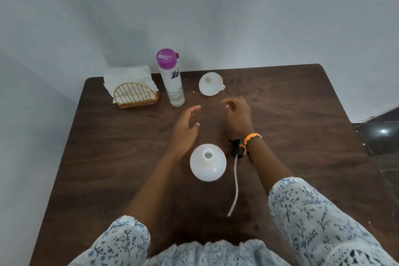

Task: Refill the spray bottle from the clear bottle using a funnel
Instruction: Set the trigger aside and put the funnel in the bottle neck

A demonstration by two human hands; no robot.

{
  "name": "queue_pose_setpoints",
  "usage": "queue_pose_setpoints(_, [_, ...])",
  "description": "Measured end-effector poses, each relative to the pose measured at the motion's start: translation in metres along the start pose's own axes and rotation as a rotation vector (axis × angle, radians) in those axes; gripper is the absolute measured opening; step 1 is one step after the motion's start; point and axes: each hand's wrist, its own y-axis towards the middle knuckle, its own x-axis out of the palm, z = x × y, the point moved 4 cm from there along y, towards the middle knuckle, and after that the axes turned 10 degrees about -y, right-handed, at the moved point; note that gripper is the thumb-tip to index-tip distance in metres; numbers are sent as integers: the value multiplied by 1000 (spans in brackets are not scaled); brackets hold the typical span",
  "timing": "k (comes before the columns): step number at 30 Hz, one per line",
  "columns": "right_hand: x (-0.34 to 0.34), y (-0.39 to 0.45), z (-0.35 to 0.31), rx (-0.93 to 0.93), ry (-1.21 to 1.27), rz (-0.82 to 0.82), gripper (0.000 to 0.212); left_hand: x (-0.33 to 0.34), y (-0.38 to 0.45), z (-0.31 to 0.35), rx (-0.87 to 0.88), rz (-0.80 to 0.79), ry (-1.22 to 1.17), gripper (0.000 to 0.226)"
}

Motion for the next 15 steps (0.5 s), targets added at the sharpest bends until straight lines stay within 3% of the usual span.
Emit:
queue_pose_setpoints(6, [24, 69, -6, -15, 29, 14, 32, 11, 67, -2, -60, -11, 33, 44])
queue_pose_setpoints(12, [52, 98, 0, -40, -4, -166, 39, 14, 95, -14, -112, -17, -3, 43])
queue_pose_setpoints(15, [56, 97, 2, 4, 6, -138, 36, 12, 96, -20, -126, -12, -40, 43])
